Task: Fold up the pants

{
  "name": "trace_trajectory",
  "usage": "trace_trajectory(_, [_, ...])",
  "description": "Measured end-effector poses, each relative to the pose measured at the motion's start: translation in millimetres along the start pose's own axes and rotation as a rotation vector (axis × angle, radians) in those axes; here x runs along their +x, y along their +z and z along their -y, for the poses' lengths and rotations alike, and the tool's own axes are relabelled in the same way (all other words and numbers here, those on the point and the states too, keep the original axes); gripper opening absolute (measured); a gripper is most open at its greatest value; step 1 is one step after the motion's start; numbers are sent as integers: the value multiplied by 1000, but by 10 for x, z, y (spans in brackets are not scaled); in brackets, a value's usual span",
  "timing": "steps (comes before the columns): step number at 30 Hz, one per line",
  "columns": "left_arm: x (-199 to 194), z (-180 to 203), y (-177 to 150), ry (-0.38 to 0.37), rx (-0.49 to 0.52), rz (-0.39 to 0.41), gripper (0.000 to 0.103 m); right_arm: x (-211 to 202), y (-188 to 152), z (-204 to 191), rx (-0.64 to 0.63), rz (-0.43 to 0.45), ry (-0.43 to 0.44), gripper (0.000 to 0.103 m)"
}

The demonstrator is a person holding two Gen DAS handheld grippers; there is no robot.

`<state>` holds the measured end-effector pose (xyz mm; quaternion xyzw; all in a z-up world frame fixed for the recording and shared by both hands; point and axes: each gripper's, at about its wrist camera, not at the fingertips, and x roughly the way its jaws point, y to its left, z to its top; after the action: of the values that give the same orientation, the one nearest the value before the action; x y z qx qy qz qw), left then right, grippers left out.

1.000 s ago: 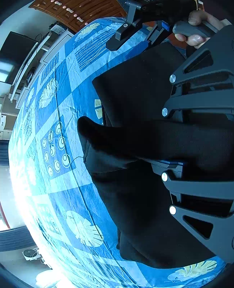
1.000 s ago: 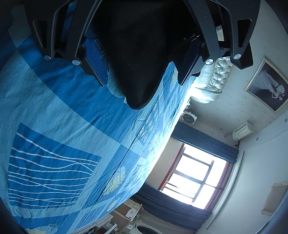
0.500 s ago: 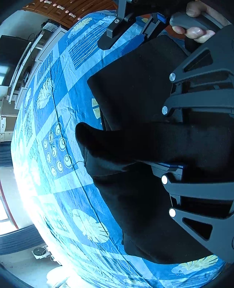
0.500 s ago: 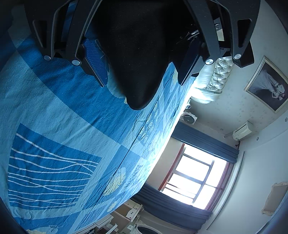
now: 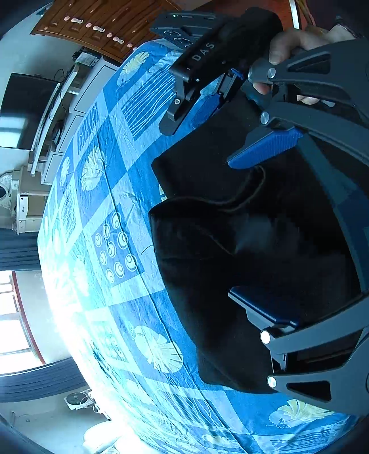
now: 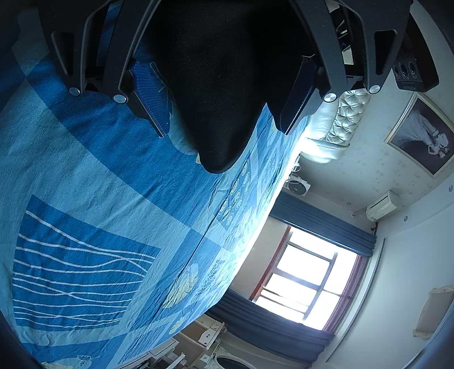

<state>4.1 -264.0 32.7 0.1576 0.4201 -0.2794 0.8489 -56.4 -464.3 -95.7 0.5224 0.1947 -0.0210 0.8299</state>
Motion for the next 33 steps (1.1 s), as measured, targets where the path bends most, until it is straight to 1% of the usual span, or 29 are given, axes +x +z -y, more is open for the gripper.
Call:
trace_trajectory(2, [-171, -101, -35, 18, -10, 43, 92, -10, -4, -15, -3, 3, -3, 79])
trace_trajectory(4, [-294, -263, -96, 44, -24, 68, 93, -30, -9, -22, -8, 9, -9, 79])
trace_trajectory(8, [-407, -751, -276, 117, -100, 70, 94, -141, 13, -80, -31, 59, -74, 79])
trace_trajectory(9, [-420, -904, -326, 137, -129, 66, 94, -167, 25, -148, -67, 61, -94, 79])
trace_trajectory(11, [-447, -1228, -430, 180, -202, 60, 94, -232, 23, -378, -185, 71, -137, 79])
trace_trajectory(13, [-469, -1568, -531, 205, -291, 57, 94, -285, -11, -655, -297, 74, -130, 79])
trace_trajectory(14, [-466, -1724, -575, 214, -332, 52, 94, -254, -38, -784, -348, 40, -122, 79])
trace_trajectory(16, [-449, -1996, -663, 242, -401, 41, 94, -76, -114, -957, -404, -102, -102, 79])
trace_trajectory(18, [-428, -2201, -739, 255, -459, 34, 94, 126, -221, -1001, -388, -241, -59, 79])
trace_trajectory(19, [-424, -2277, -789, 258, -485, 32, 94, 221, -264, -1003, -377, -296, -65, 79])
trace_trajectory(21, [-416, -2379, -873, 252, -525, 27, 94, 358, -329, -1012, -382, -350, -122, 79])
trace_trajectory(22, [-412, -2407, -909, 246, -537, 24, 94, 406, -357, -1014, -378, -375, -132, 79])
trace_trajectory(26, [-390, -2414, -1027, 249, -533, 18, 94, 557, -459, -902, -248, -482, -62, 79])
trace_trajectory(27, [-373, -2406, -1052, 247, -530, 13, 94, 602, -486, -900, -233, -501, -55, 79])
trace_trajectory(31, [-292, -2409, -1130, 208, -550, -11, 94, 770, -626, -983, -264, -553, -50, 79])
trace_trajectory(32, [-277, -2407, -1146, 202, -554, -16, 94, 811, -671, -1015, -285, -562, -52, 73])
trace_trajectory(33, [-265, -2403, -1163, 197, -555, -20, 94, 848, -726, -1051, -319, -568, -71, 58])
